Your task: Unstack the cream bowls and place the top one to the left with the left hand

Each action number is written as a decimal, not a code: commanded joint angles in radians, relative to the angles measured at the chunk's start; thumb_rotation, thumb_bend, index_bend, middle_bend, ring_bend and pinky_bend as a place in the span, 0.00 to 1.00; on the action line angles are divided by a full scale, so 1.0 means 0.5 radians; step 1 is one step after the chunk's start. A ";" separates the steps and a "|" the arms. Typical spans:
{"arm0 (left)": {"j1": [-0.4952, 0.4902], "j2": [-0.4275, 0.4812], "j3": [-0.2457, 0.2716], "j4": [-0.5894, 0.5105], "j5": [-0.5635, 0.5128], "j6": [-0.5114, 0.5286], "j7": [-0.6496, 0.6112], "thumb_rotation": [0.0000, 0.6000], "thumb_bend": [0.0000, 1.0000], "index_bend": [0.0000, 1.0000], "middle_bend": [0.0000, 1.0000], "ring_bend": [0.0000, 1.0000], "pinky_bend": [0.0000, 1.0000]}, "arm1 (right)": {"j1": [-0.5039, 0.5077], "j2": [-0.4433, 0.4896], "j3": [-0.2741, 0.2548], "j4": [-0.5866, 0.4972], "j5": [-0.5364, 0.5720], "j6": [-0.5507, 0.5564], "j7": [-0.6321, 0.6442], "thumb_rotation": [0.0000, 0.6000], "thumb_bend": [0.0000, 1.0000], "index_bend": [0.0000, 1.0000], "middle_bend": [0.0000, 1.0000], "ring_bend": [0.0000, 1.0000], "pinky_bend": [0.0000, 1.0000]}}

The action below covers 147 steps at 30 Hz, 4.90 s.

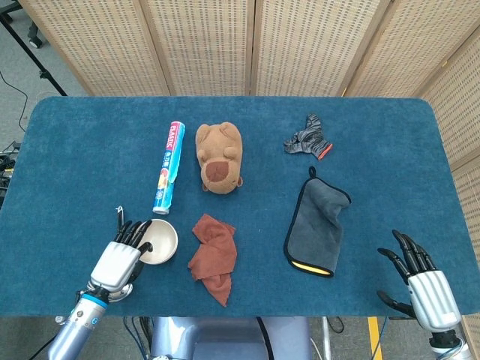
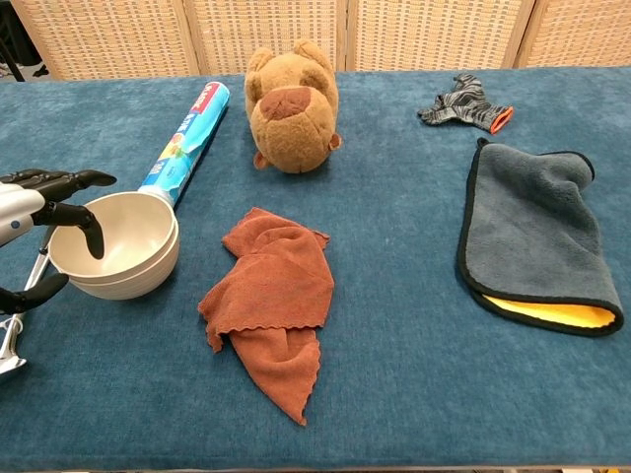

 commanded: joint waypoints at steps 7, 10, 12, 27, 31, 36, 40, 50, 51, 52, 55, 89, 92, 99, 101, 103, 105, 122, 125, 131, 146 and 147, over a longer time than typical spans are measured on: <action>0.011 -0.012 -0.006 0.006 0.021 0.016 -0.009 1.00 0.47 0.61 0.07 0.00 0.04 | -0.001 0.001 -0.001 0.001 -0.003 0.002 0.000 1.00 0.16 0.22 0.00 0.00 0.15; 0.015 -0.017 -0.004 0.006 0.032 0.022 -0.004 1.00 0.48 0.72 0.07 0.00 0.04 | -0.001 0.000 -0.001 0.001 -0.002 -0.001 -0.001 1.00 0.16 0.22 0.00 0.00 0.15; 0.018 -0.021 -0.005 0.009 0.039 0.028 0.000 1.00 0.48 0.74 0.08 0.00 0.04 | -0.001 0.001 0.000 0.001 -0.002 0.001 0.001 1.00 0.16 0.22 0.00 0.00 0.15; 0.025 -0.010 -0.051 0.030 0.115 0.097 0.017 1.00 0.48 0.80 0.09 0.00 0.04 | -0.001 0.000 0.000 0.003 -0.002 -0.004 -0.002 1.00 0.16 0.22 0.00 0.00 0.15; 0.021 0.007 -0.069 0.020 0.138 0.115 0.017 1.00 0.48 0.80 0.09 0.00 0.04 | -0.002 0.000 0.000 0.002 -0.003 -0.002 -0.003 1.00 0.16 0.22 0.00 0.00 0.15; 0.021 0.016 -0.080 0.019 0.161 0.131 0.030 1.00 0.48 0.80 0.09 0.00 0.04 | -0.003 0.002 0.000 0.001 -0.003 0.001 0.001 1.00 0.16 0.22 0.00 0.00 0.15; 0.024 0.014 -0.090 0.027 0.187 0.155 0.049 1.00 0.48 0.81 0.09 0.00 0.04 | -0.003 0.003 0.001 0.002 -0.002 0.000 0.004 1.00 0.16 0.22 0.00 0.00 0.15; 0.029 0.051 -0.138 0.003 0.228 0.215 0.059 1.00 0.48 0.81 0.10 0.00 0.04 | -0.003 0.003 0.000 0.002 -0.004 0.000 0.001 1.00 0.16 0.22 0.00 0.00 0.15; 0.031 0.057 -0.142 -0.002 0.229 0.220 0.058 1.00 0.48 0.81 0.10 0.00 0.04 | -0.003 0.004 0.000 0.002 -0.004 0.001 0.001 1.00 0.16 0.22 0.00 0.00 0.15; 0.033 0.066 -0.145 -0.009 0.231 0.226 0.055 1.00 0.48 0.81 0.10 0.00 0.04 | -0.004 0.004 0.001 0.001 -0.004 0.003 0.003 1.00 0.16 0.22 0.00 0.00 0.15; 0.036 0.088 -0.154 -0.024 0.240 0.240 0.056 1.00 0.48 0.81 0.10 0.00 0.04 | -0.005 0.004 0.001 0.003 -0.002 0.003 0.005 1.00 0.16 0.22 0.00 0.00 0.15; 0.349 0.529 0.028 0.062 0.496 0.562 -0.319 1.00 0.49 0.82 0.10 0.00 0.04 | -0.023 0.009 -0.012 -0.015 -0.047 0.041 -0.023 1.00 0.16 0.22 0.00 0.00 0.15; 0.367 0.532 0.035 0.092 0.499 0.572 -0.349 1.00 0.49 0.82 0.10 0.00 0.04 | -0.024 0.010 -0.012 -0.016 -0.048 0.043 -0.023 1.00 0.16 0.22 0.00 0.00 0.15; 0.429 0.502 0.094 0.261 0.481 0.543 -0.461 1.00 0.49 0.82 0.10 0.00 0.04 | -0.028 0.008 -0.012 -0.018 -0.054 0.051 -0.029 1.00 0.16 0.22 0.00 0.00 0.15; 0.437 0.489 0.103 0.296 0.480 0.531 -0.476 1.00 0.49 0.82 0.10 0.00 0.04 | -0.027 0.008 -0.011 -0.018 -0.053 0.050 -0.030 1.00 0.16 0.22 0.00 0.00 0.15; 0.447 0.475 0.112 0.328 0.482 0.519 -0.489 1.00 0.49 0.82 0.10 0.00 0.04 | -0.027 0.007 -0.010 -0.018 -0.050 0.049 -0.031 1.00 0.16 0.22 0.00 0.00 0.15; 0.454 0.463 0.119 0.353 0.486 0.509 -0.498 1.00 0.48 0.82 0.10 0.00 0.04 | -0.027 0.006 -0.008 -0.018 -0.048 0.047 -0.032 1.00 0.16 0.22 0.00 0.00 0.15; 0.486 0.405 0.153 0.480 0.509 0.427 -0.504 1.00 0.48 0.82 0.10 0.00 0.04 | -0.025 0.004 0.004 -0.017 -0.027 0.041 -0.028 1.00 0.16 0.22 0.00 0.00 0.15; 0.491 0.404 0.158 0.477 0.508 0.413 -0.517 1.00 0.49 0.82 0.10 0.00 0.04 | -0.025 0.003 0.007 -0.017 -0.021 0.039 -0.028 1.00 0.16 0.22 0.00 0.00 0.15; 0.495 0.435 0.173 0.427 0.477 0.360 -0.559 1.00 0.48 0.82 0.10 0.00 0.04 | -0.024 0.002 0.011 -0.016 -0.014 0.037 -0.027 1.00 0.16 0.22 0.00 0.00 0.15; 0.460 0.580 0.222 0.319 0.500 0.235 -0.691 1.00 0.38 0.77 0.09 0.00 0.04 | -0.026 0.003 0.017 -0.017 -0.008 0.042 -0.020 1.00 0.16 0.22 0.00 0.00 0.15; 0.459 0.584 0.223 0.317 0.502 0.232 -0.694 1.00 0.38 0.75 0.08 0.00 0.04 | -0.026 0.003 0.017 -0.017 -0.008 0.043 -0.019 1.00 0.16 0.22 0.00 0.00 0.15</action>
